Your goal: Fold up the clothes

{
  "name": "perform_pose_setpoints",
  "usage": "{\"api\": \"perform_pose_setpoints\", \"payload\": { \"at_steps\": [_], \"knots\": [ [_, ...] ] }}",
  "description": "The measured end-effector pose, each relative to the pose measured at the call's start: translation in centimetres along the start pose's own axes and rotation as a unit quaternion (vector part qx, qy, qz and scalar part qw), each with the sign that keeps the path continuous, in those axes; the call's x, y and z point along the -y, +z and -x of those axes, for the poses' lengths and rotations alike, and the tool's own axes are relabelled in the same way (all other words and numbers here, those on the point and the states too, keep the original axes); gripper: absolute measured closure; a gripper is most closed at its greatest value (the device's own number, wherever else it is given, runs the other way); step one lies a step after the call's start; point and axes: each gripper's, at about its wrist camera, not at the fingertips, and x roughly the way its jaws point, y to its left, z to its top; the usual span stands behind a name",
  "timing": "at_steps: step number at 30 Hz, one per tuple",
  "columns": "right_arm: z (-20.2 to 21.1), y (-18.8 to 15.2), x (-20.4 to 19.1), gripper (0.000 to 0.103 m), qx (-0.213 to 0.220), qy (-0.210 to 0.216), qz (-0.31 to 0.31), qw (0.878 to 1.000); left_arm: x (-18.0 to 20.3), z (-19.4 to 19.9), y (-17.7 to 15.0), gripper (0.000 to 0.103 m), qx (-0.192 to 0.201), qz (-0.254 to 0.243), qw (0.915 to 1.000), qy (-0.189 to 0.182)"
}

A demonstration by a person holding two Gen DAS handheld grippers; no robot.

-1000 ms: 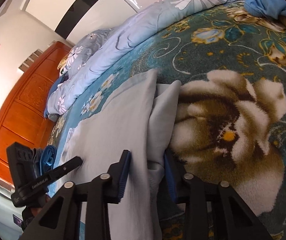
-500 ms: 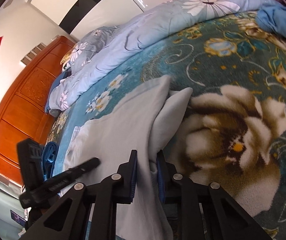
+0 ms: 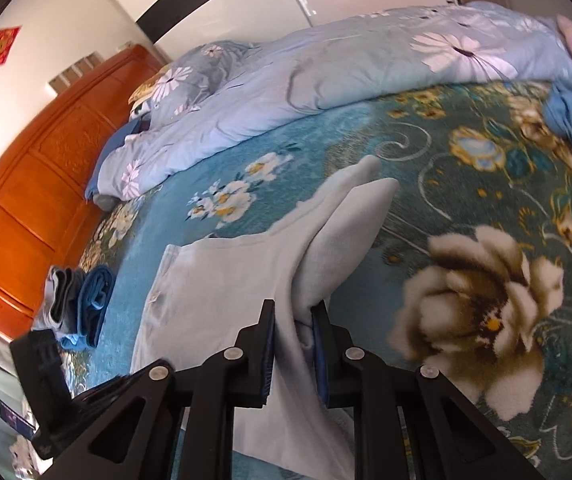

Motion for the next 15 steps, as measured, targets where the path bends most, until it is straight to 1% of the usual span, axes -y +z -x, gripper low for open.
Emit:
{"api": "perform_pose_setpoints", "payload": {
  "at_steps": [4,9,12,15],
  "knots": [
    [0.1,0.9,-3.1,0.085,-0.009,-0.015,0.037,0.999,-2.4,3.0,-0.5,0.095,0.023,0.022,0.9995,0.001],
    [-0.4,1.9,-7.8,0.086,-0.019,-0.037,0.083,0.996,-5.8,5.8,-1.1,0.095,0.049,0.065,0.9967,0.002],
    [-1.3,2.3,-10.3,0.086,-0.024,-0.042,0.103,0.993,-7.5,7.0,-1.7,0.095,0.057,0.085,0.9948,0.004],
    [-3.2,1.6,-12.8,0.086,-0.039,-0.041,0.121,0.991,-9.1,7.7,-2.4,0.094,0.06,0.107,0.9924,0.006]
  ]
}}
